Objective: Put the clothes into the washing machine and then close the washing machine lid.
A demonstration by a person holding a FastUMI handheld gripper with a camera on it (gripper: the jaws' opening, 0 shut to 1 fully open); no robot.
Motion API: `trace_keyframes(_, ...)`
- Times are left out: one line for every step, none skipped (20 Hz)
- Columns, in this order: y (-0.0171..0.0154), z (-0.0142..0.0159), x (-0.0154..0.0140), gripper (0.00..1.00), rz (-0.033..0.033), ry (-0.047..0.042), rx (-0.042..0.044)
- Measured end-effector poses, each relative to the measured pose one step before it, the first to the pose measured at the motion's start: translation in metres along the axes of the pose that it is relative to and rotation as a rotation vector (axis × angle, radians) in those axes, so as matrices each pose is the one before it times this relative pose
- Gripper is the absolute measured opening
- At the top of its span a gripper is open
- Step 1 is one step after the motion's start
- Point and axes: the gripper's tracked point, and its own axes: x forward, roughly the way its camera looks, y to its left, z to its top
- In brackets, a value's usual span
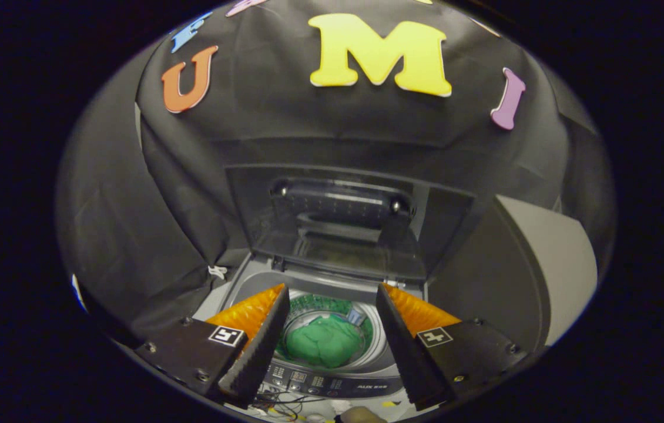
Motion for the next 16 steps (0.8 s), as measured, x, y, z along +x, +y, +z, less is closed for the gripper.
trace_keyframes(0.00101, 0.01127, -0.00755, 0.92, 0.00197, -0.02715, -0.00066)
trace_keyframes(0.00095, 0.01005, -0.00599, 0.92, 0.00408, -0.02206, 0.00263)
trace_keyframes(0.00246, 0.01100, -0.00597, 0.92, 0.00556, -0.02761, 0.00315)
trace_keyframes(0.00075, 0.01306, -0.00594, 0.92, 0.00403, -0.02517, -0.00184)
trace_keyframes(-0.00056, 0.01437, -0.00781, 0.92, -0.00190, -0.02252, -0.00826)
trace_keyframes(-0.00057, 0.01258, -0.00685, 0.92, -0.00063, -0.02729, -0.00277)
trace_keyframes(0.00035, 0.01237, -0.00562, 0.92, 0.00210, -0.02480, -0.00322)
trace_keyframes(0.00144, 0.01226, -0.00249, 0.92, 0.00162, -0.02581, -0.00031)
trace_keyframes(0.00161, 0.01067, -0.00175, 0.92, 0.00078, -0.02433, 0.00000)
trace_keyframes(0.00213, 0.01164, -0.00196, 0.92, 0.00085, -0.02200, -0.00140)
trace_keyframes(0.00108, 0.00967, -0.00143, 0.92, -0.00099, -0.01955, -0.00041)
trace_keyframes(0.00053, 0.00961, 0.00016, 0.93, -0.00197, -0.01605, -0.00176)
trace_keyframes(0.00049, 0.00629, 0.00002, 0.95, -0.00451, -0.01651, -0.00197)
trace_keyframes(0.00018, 0.00963, 0.00055, 0.96, -0.00453, -0.01491, 0.00376)
trace_keyframes(0.00213, 0.00906, 0.00156, 0.96, -0.00041, -0.01492, 0.00255)
trace_keyframes(0.00129, 0.00788, 0.00038, 0.96, -0.00201, -0.01033, 0.00573)
